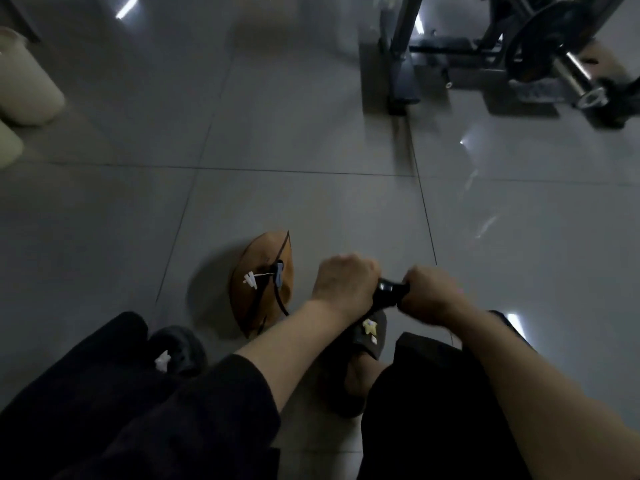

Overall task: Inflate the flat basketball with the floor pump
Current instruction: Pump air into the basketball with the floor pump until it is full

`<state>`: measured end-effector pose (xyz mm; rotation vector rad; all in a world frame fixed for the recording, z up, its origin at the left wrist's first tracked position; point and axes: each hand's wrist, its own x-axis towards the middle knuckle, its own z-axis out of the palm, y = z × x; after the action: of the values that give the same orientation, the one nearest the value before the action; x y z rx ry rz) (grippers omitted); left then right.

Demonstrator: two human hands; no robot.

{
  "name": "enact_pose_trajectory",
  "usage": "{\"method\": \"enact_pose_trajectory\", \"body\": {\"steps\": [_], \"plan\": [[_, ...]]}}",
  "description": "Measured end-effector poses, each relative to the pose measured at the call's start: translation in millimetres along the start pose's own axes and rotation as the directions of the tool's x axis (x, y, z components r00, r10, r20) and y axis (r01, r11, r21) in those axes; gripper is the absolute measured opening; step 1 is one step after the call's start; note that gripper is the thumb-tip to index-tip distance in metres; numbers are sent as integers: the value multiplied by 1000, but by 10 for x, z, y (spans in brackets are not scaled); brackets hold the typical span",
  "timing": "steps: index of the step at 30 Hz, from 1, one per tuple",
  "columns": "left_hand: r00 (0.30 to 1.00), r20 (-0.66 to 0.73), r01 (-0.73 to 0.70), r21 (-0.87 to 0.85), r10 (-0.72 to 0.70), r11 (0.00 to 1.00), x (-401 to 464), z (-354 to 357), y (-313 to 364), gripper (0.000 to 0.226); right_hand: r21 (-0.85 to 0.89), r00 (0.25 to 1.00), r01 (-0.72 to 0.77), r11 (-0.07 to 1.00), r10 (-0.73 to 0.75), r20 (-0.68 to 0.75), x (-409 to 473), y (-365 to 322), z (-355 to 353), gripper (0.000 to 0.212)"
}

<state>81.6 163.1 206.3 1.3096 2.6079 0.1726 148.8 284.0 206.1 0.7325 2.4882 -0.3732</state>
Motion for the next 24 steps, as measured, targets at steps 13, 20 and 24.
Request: {"method": "enact_pose_trajectory", "body": {"steps": [13,20,24], "plan": [[998,-60,31,5,-31,999,210,48,-143,14,-9,999,2,1000,-3,-37,263,-92,-13,24],[997,22,76,40,-77,996,336,708,-287,17,0,998,-14,1000,14,55,592,-68,493,15],[993,87,81,30,-83,996,259,793,-262,16,-14,996,-32,999,33,88,516,-54,624,23]]}}
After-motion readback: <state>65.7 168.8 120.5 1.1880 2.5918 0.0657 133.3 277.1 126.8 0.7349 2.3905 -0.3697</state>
